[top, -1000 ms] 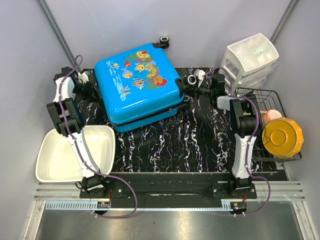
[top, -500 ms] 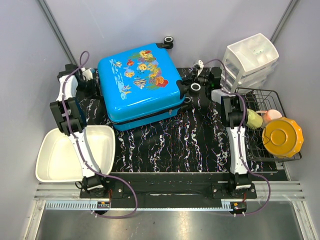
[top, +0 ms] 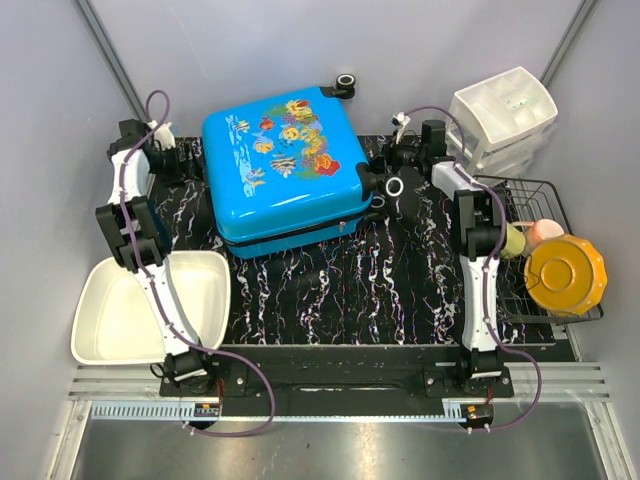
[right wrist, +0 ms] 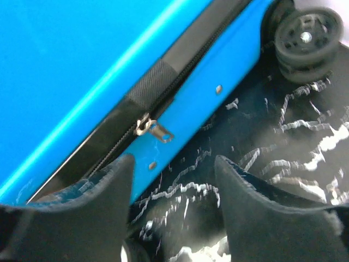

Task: Open, take out, and arrange the luggage

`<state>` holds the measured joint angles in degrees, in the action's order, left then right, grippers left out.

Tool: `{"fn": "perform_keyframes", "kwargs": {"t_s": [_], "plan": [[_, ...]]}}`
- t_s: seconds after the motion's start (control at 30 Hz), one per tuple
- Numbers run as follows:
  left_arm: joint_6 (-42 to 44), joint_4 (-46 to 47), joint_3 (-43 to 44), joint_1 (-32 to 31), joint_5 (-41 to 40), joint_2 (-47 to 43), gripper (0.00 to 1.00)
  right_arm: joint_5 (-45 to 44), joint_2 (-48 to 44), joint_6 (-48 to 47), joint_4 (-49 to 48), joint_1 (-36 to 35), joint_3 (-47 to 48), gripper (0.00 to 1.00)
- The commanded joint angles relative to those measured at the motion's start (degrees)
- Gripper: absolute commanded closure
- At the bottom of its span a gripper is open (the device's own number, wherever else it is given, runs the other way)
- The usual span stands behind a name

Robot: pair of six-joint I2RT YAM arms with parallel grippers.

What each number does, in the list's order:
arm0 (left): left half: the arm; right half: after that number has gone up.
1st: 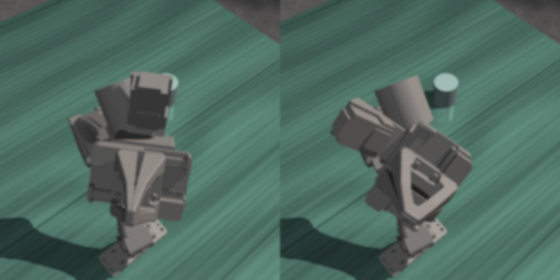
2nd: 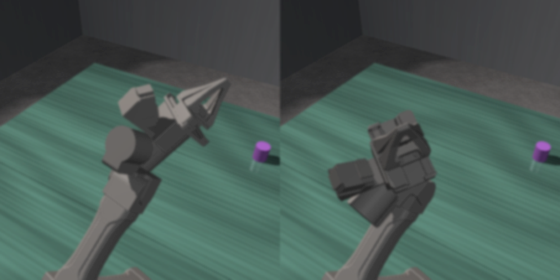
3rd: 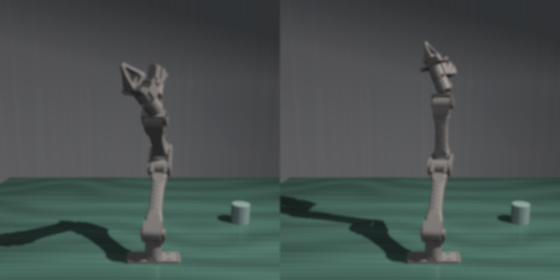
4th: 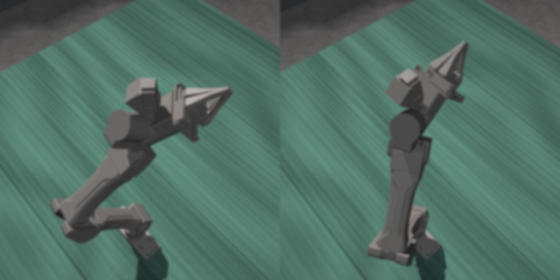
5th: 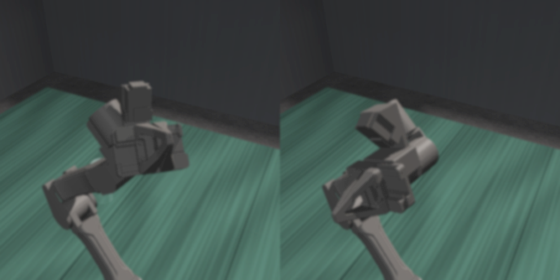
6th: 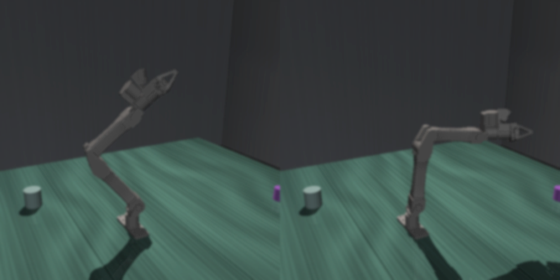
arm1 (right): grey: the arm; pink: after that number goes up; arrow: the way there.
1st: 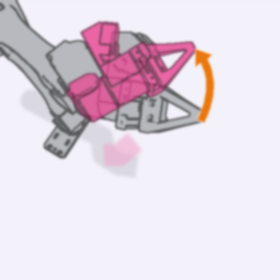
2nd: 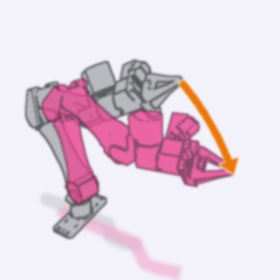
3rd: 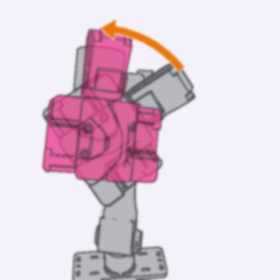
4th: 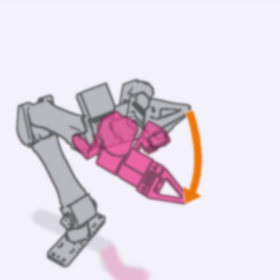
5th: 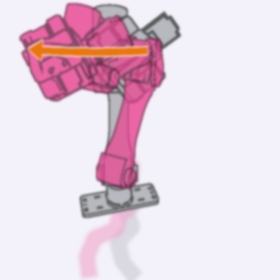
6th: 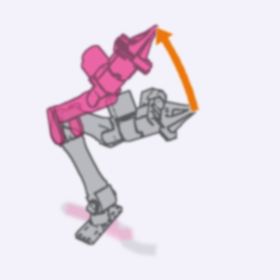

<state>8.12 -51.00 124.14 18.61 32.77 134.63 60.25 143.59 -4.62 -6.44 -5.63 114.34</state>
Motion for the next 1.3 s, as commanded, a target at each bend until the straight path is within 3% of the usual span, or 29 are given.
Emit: {"fn": "perform_keyframes", "kwargs": {"t_s": [0.0, 0.17, 0.43, 0.63, 0.77, 0.97, 1.13, 1.27], "plan": [[-3.7, 5.2, 2.3, 2.6, 4.2, -9.5, 0.10, -10.8, -11.7, -7.8, 13.4, 0.4, -5.0, 0.27], [-7.1, 5.9, -9.5, 5.3, 8.5, -19.3, 0.10, -18.1, -13.5, -7.2, 24.5, 0.4, -4.2, 0.12], [-8.5, 10.1, -34.8, 5.6, 18.5, -40.2, 0.10, -20.6, -10.9, -3.6, 33.8, 0.2, -1.7, 0.20], [7.1, 3.6, -45.6, 3.0, 20.7, -52.6, 0.14, -22.8, -10.7, -4.5, 34.6, -2.7, -4.0, 0.28], [15.2, -0.8, -50.8, -3.0, 16.9, -59.6, 0.20, -25.5, -9.5, -3.3, 35.9, -4.9, -3.1, 0.36], [17.5, -1.0, -56.1, -11.3, 12.6, -63.8, 0.30, -25.3, -3.9, 1.5, 48.4, -5.9, 3.0, 0.51], [12.6, 6.7, -63.7, -14.3, 4.8, -63.0, 0.35, -21.6, -7.2, 3.0, 47.7, -6.7, -4.7, 0.62], [8.7, 15.5, -62.6, -14.2, -0.2, -58.1, 0.35, -18.5, -12.4, 4.4, 45.1, -7.7, -16.9, 0.67]]}}
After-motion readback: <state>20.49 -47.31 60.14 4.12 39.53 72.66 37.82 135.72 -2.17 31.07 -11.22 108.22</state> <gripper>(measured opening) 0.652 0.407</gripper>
